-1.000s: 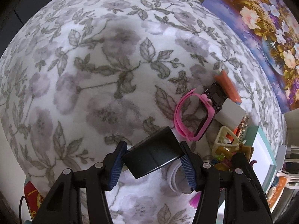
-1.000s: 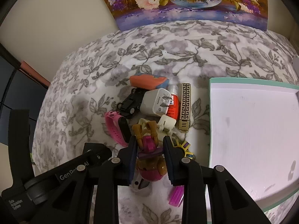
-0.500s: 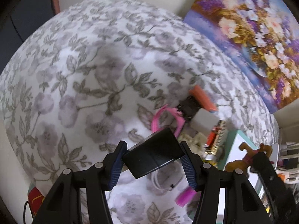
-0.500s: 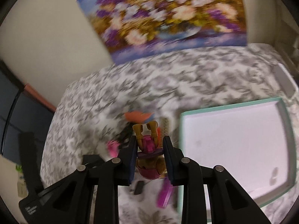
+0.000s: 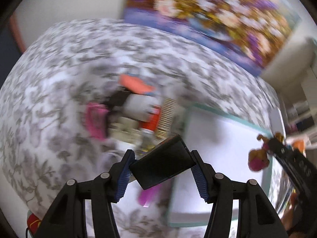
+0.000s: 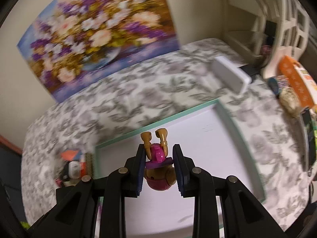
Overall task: Organize rigid objects
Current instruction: 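Carry the black charger with the left tool while the right tool carries the figurine over the tray, then open the left tool to drop the charger while the right tool releases the figurine into the tray, then withdraw both tools from the tray back toward the object pile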
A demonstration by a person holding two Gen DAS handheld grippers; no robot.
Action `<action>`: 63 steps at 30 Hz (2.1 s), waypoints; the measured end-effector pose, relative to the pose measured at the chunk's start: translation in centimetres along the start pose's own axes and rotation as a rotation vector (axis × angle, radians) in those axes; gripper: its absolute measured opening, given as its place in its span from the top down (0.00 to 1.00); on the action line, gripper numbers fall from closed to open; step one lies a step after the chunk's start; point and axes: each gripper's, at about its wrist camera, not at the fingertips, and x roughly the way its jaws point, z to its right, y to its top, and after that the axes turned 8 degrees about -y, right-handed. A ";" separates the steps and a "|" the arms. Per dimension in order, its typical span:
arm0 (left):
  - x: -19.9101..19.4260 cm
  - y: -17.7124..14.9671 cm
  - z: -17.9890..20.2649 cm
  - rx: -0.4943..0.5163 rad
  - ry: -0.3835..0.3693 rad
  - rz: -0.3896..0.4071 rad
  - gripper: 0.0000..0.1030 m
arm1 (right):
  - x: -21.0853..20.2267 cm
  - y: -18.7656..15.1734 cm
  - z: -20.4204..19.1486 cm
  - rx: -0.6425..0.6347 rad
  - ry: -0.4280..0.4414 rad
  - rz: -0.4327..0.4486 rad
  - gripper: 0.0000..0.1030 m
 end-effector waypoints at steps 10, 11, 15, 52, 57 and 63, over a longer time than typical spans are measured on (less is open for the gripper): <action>4.7 -0.5 6.4 0.165 0.031 -0.043 0.41 | 1.6 1.3 4.3 0.053 -0.107 -0.002 0.72; 5.2 -0.6 6.8 0.171 0.032 -0.048 0.41 | 1.9 1.4 4.6 0.059 -0.111 -0.009 0.72; 6.8 -0.4 7.9 0.196 0.028 -0.062 0.41 | 2.5 1.4 5.4 0.072 -0.118 -0.028 0.72; 5.2 1.0 5.6 0.130 0.081 -0.014 0.00 | 3.4 1.1 6.5 0.100 -0.172 -0.096 0.24; 5.1 1.5 3.6 0.067 0.096 -0.007 0.00 | 3.6 1.0 6.2 0.092 -0.165 -0.105 0.24; 4.6 1.9 2.0 0.020 0.096 0.013 0.00 | 3.3 0.9 5.5 0.066 -0.127 -0.081 0.12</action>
